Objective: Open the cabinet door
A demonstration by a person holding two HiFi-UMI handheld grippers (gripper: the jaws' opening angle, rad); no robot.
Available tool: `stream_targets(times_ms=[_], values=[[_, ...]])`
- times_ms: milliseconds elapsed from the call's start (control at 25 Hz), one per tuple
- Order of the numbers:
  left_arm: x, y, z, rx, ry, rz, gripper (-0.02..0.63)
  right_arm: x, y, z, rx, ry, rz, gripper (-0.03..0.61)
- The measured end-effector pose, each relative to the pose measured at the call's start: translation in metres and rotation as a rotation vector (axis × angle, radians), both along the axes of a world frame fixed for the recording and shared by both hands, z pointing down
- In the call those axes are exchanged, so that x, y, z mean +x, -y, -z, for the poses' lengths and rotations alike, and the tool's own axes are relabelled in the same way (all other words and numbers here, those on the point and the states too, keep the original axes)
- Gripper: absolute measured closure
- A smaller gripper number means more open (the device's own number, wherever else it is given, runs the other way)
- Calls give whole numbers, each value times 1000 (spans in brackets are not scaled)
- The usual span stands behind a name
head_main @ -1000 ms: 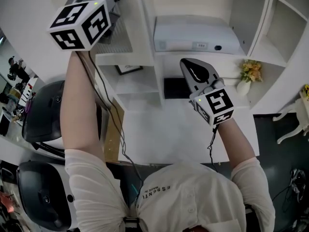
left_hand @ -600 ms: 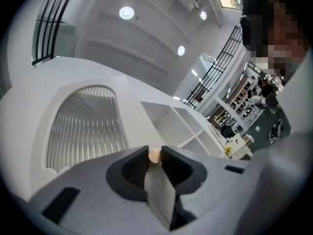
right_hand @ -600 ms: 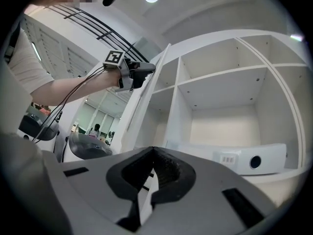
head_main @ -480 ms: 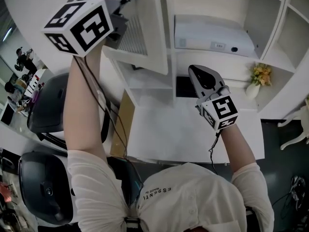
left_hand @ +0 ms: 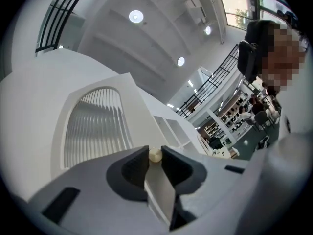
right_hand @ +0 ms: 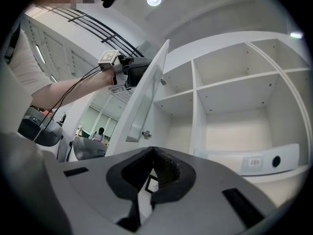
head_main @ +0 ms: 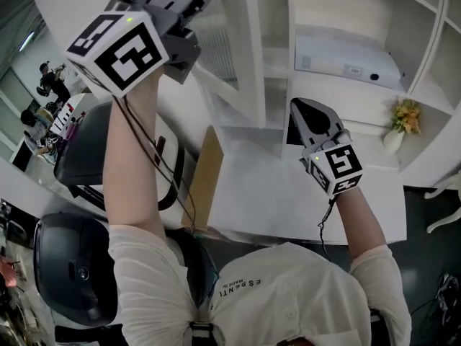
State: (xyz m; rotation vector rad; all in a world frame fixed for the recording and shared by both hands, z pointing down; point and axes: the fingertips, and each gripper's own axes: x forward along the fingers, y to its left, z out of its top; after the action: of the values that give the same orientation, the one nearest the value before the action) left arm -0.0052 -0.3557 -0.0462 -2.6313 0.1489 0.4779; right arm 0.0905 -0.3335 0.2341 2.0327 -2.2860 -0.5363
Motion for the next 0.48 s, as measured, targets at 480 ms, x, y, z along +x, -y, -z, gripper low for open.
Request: stream_targets(times_ms=[480], values=[[-87, 3, -1, -75, -3, -80, 534, -94, 24, 0, 16, -19, 143, 565]])
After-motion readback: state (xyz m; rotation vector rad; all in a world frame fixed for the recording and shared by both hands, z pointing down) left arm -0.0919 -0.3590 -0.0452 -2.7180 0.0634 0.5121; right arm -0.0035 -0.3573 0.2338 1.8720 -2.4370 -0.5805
